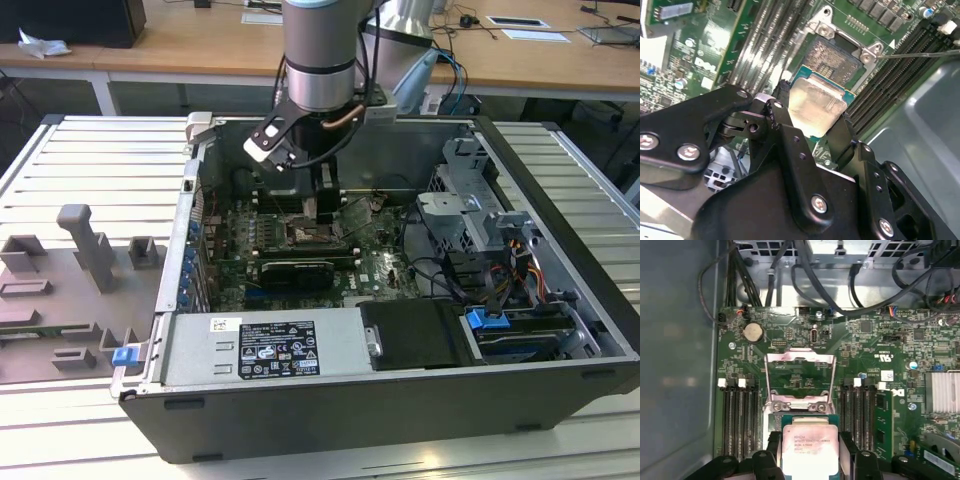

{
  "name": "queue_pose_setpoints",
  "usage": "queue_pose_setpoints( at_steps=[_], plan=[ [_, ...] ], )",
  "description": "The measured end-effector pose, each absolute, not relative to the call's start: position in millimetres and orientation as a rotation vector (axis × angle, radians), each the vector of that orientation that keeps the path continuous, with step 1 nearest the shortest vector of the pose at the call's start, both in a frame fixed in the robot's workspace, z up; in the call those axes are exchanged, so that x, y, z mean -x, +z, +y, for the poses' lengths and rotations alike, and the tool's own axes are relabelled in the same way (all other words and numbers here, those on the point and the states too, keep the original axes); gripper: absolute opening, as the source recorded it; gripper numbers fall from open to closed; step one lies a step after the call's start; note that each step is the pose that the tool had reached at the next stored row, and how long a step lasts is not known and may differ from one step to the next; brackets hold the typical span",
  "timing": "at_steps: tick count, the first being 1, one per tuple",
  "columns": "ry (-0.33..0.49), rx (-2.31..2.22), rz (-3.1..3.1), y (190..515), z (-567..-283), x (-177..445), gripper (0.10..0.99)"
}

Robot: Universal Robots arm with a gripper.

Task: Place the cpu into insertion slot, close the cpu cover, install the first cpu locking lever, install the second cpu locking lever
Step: 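Place the cpu into insertion slot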

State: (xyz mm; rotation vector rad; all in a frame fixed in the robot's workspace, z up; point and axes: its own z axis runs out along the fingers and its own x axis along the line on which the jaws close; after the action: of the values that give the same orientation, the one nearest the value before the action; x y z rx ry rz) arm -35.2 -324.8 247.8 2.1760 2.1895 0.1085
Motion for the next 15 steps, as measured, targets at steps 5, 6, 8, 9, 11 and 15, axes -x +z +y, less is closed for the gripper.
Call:
queue_pose_setpoints(
  at_steps=[5,6,8,9,11,15],
  plan=[
    [0.108,-2.197,2.167,246,-319,35,0.541],
    [0.108,-2.201,2.163,245,-319,35,0.541],
    [0.107,-2.202,2.161,244,-316,35,0.541],
    [0.107,-2.203,2.161,243,-314,35,0.541],
    [0.108,-2.203,2.161,242,-311,36,0.541],
    [0.108,-2.203,2.161,236,-311,38,0.541]
  ],
)
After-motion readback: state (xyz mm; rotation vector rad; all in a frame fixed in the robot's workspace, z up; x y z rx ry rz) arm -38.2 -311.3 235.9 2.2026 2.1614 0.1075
